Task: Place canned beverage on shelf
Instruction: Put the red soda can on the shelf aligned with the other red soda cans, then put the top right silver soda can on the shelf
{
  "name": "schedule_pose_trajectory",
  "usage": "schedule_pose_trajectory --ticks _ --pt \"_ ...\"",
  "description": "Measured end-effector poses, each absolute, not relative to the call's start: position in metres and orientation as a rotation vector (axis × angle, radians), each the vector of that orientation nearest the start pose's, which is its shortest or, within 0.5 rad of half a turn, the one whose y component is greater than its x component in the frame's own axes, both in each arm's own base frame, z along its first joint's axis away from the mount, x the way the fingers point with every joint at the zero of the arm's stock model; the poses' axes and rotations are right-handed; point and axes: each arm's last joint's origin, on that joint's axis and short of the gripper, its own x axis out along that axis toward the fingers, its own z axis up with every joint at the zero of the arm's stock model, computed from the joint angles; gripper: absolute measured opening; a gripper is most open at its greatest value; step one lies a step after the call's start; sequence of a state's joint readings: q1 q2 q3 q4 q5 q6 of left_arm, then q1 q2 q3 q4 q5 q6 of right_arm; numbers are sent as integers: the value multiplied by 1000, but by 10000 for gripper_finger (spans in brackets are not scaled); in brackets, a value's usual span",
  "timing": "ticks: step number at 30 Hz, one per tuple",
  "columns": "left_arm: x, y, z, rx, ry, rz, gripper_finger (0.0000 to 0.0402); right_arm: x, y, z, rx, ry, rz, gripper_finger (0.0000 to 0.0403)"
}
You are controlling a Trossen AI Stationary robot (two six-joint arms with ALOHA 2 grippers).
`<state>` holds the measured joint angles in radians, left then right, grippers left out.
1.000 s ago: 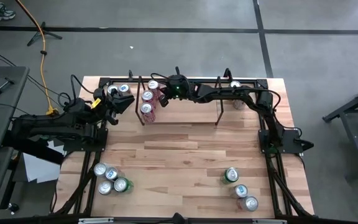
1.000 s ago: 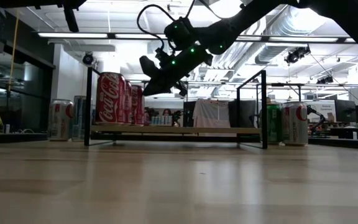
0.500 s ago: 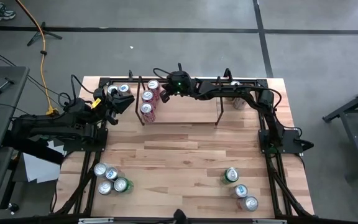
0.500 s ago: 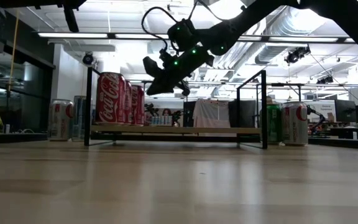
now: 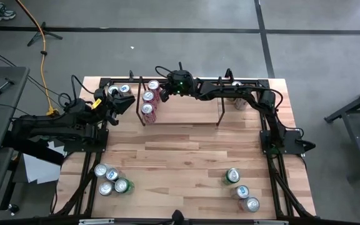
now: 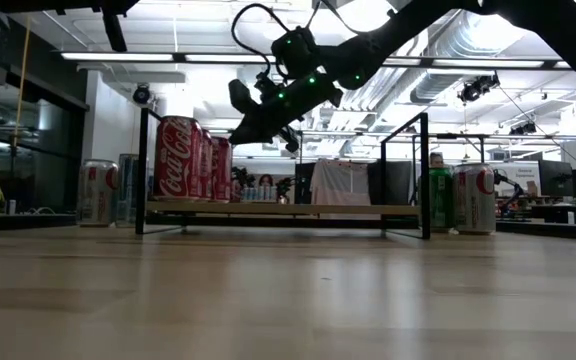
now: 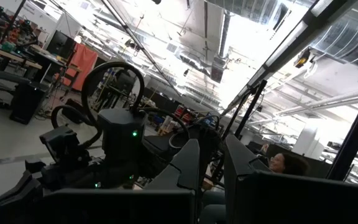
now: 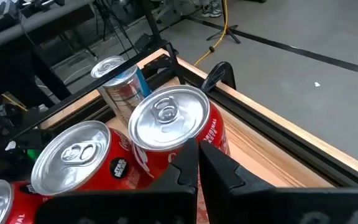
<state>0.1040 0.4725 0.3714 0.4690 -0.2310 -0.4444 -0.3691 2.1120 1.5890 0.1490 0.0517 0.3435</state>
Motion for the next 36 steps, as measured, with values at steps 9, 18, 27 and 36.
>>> schedule_pose_trajectory --ticks 9,18,27,36 --pt "123 19 293 -459 -437 244 0 461 -179 213 456 267 -413 0" --pt "123 19 293 -458 -437 244 0 450 -188 225 423 308 -446 0" --pt "117 19 297 -384 -313 284 0 401 -184 292 301 435 -467 0" --pt "120 19 312 -217 -95 260 0 352 -100 372 249 484 -238 0"
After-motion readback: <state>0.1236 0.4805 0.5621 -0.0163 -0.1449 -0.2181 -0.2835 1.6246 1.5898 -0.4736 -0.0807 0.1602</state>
